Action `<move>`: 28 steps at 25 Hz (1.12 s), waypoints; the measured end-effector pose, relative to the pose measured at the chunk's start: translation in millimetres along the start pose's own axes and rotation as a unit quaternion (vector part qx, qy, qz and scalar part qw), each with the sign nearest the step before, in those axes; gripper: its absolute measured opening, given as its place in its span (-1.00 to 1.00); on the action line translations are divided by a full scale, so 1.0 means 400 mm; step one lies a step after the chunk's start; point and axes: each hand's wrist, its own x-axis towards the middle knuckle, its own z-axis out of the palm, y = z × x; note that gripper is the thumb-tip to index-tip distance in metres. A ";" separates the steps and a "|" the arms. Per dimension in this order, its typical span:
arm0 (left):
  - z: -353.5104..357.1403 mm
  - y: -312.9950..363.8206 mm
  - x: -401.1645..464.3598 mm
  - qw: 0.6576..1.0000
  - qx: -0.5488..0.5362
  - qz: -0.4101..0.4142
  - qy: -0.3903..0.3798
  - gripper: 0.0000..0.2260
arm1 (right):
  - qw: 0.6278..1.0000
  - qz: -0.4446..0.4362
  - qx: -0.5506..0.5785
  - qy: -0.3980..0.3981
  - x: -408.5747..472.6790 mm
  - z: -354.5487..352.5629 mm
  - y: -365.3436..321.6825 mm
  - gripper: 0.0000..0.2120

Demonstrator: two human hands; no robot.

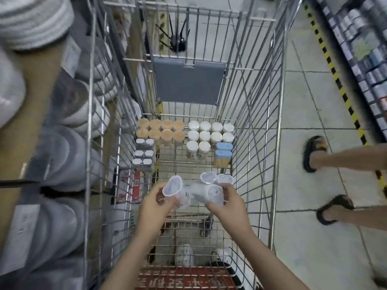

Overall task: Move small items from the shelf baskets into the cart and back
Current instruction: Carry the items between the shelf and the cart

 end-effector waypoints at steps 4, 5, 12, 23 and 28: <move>-0.093 0.105 -0.115 0.998 -0.055 0.023 0.036 -0.75 | 0.996 -0.046 0.062 -0.036 -0.112 -0.063 -0.109 -0.54; -0.118 0.137 -0.150 0.997 -0.057 0.036 0.042 -0.76 | 0.995 -0.060 0.069 -0.044 -0.141 -0.080 -0.140 -0.56; -0.242 0.283 -0.396 0.982 -0.123 0.096 0.103 -0.81 | 0.977 -0.145 0.128 -0.089 -0.300 -0.199 -0.290 -0.63; -0.245 0.353 -0.816 0.907 -0.263 0.105 0.313 -0.68 | 0.921 -0.176 0.200 -0.286 -0.471 -0.285 -0.373 -0.63; -0.112 0.338 -1.025 0.842 -0.315 0.096 0.427 -0.62 | 0.872 -0.213 0.132 -0.420 -0.546 -0.316 -0.352 -0.58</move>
